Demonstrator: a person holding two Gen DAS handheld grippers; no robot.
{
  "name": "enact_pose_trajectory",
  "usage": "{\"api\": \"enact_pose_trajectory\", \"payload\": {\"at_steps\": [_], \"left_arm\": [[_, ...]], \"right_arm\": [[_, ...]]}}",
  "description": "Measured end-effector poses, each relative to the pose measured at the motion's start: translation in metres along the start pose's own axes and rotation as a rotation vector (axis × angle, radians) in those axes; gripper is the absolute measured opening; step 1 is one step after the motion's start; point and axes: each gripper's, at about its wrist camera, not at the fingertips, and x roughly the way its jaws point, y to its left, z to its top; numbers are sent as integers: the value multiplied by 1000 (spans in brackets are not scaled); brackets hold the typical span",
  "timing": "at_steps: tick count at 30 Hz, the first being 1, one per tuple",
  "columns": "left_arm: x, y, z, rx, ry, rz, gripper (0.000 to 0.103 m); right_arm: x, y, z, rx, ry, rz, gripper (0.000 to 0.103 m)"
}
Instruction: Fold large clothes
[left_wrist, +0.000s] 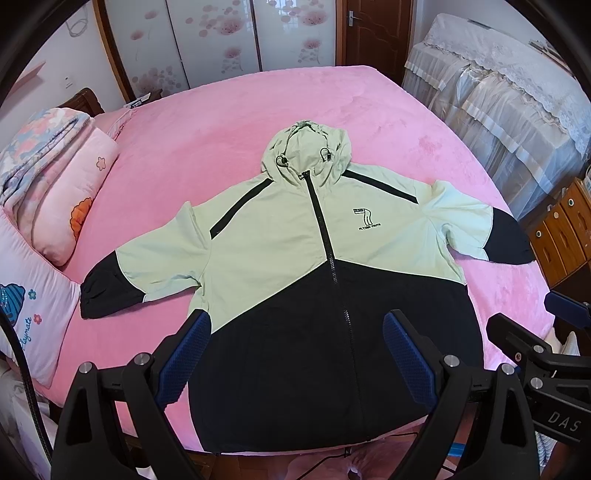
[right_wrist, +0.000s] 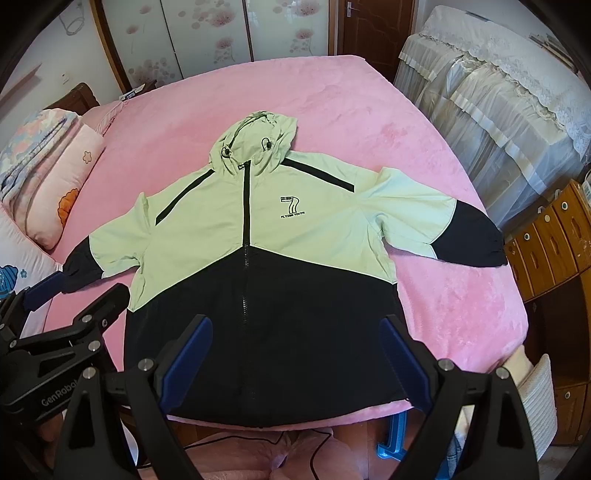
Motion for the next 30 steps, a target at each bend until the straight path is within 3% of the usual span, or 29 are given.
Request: {"api": "enact_pose_trajectory", "payload": {"at_steps": [30], "left_arm": [[10,9,6,23,16,-46,94]], "right_arm": [[-4,3,-5,70,-14,12,92]]}}
